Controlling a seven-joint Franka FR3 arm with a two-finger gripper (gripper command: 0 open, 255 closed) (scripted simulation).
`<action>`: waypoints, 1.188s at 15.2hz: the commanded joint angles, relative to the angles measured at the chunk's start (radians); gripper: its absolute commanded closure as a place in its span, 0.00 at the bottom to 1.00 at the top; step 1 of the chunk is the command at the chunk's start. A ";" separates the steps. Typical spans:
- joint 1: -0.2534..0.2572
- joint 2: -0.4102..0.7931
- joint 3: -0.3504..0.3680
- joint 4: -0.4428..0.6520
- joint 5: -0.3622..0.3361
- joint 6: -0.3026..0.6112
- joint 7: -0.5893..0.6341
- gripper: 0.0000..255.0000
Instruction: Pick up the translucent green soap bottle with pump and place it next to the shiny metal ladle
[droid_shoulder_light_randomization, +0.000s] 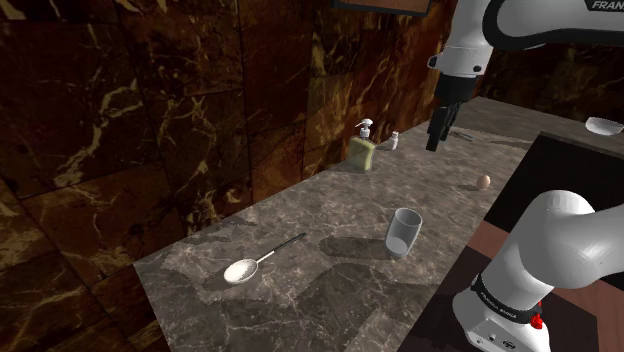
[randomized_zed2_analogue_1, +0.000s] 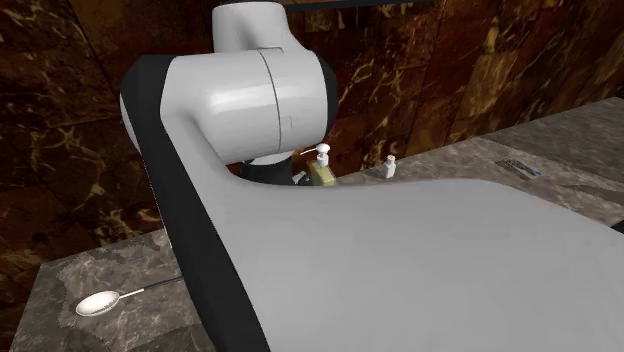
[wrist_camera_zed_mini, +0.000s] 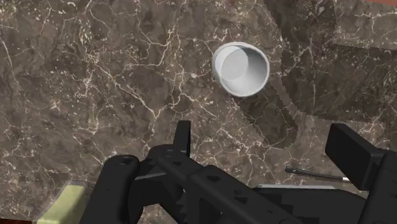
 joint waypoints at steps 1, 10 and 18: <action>0.000 0.000 0.000 0.000 0.000 0.000 0.000 0.00; -0.038 0.223 -0.100 -0.013 -0.083 0.295 -0.088 0.00; -0.056 0.478 -0.188 0.068 -0.103 0.527 -0.166 0.00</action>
